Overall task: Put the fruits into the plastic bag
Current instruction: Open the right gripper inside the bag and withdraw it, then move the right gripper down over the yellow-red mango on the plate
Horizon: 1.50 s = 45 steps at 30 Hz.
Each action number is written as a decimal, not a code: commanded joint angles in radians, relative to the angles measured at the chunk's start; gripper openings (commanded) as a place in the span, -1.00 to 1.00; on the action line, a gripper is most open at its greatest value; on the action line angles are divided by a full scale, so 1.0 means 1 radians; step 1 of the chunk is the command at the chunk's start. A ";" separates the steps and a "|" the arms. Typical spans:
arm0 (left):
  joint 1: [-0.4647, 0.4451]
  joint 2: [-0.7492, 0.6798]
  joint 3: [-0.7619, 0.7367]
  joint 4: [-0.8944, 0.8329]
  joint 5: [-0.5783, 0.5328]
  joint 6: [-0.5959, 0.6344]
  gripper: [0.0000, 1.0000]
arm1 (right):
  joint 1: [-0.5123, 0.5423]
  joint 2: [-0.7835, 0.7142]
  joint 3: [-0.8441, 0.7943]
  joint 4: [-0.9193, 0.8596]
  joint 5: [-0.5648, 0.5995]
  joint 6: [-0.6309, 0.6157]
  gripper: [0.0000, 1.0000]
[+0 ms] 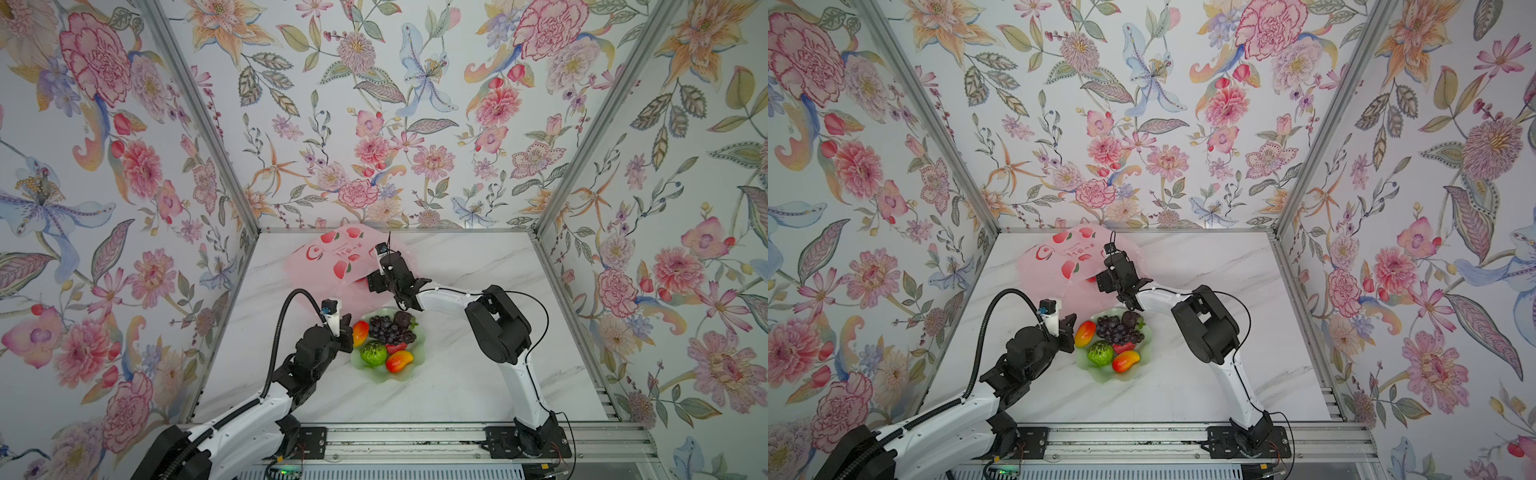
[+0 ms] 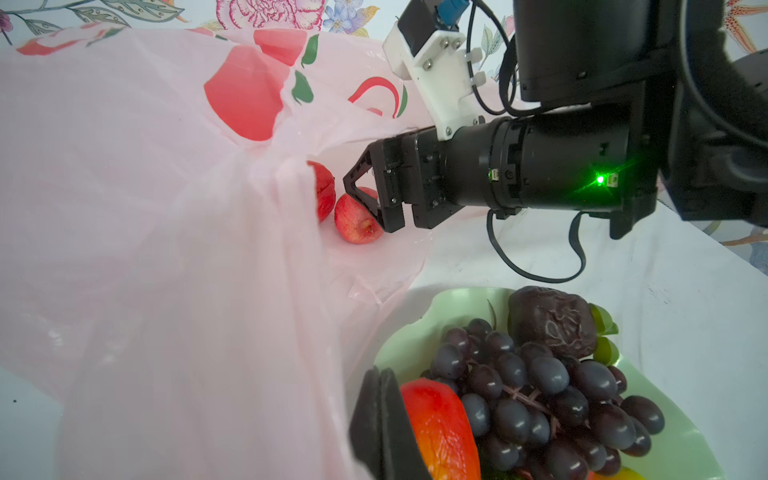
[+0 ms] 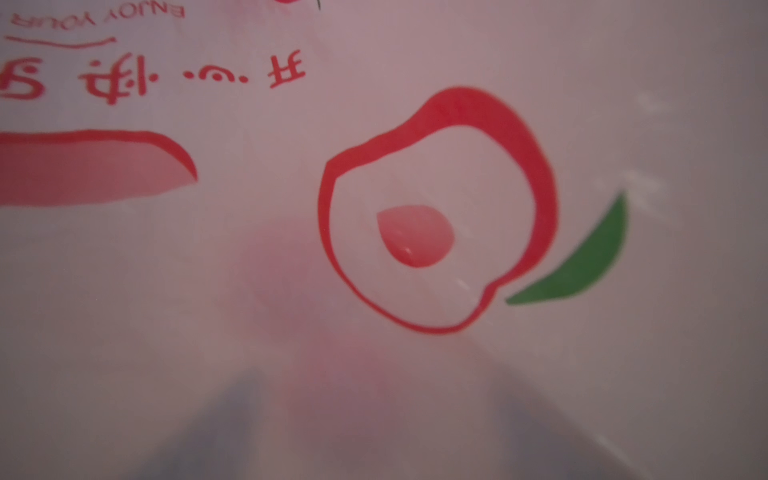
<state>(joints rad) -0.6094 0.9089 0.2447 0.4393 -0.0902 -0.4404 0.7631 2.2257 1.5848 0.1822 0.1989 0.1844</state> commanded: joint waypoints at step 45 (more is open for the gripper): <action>0.005 -0.130 -0.047 0.012 -0.049 -0.026 -1.00 | 0.162 -0.543 -0.546 -0.057 -0.512 -1.449 0.97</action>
<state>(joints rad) -0.6090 0.8043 0.2203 0.4423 -0.1139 -0.4496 0.9215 1.6493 0.9924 0.1192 -0.3305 -1.0554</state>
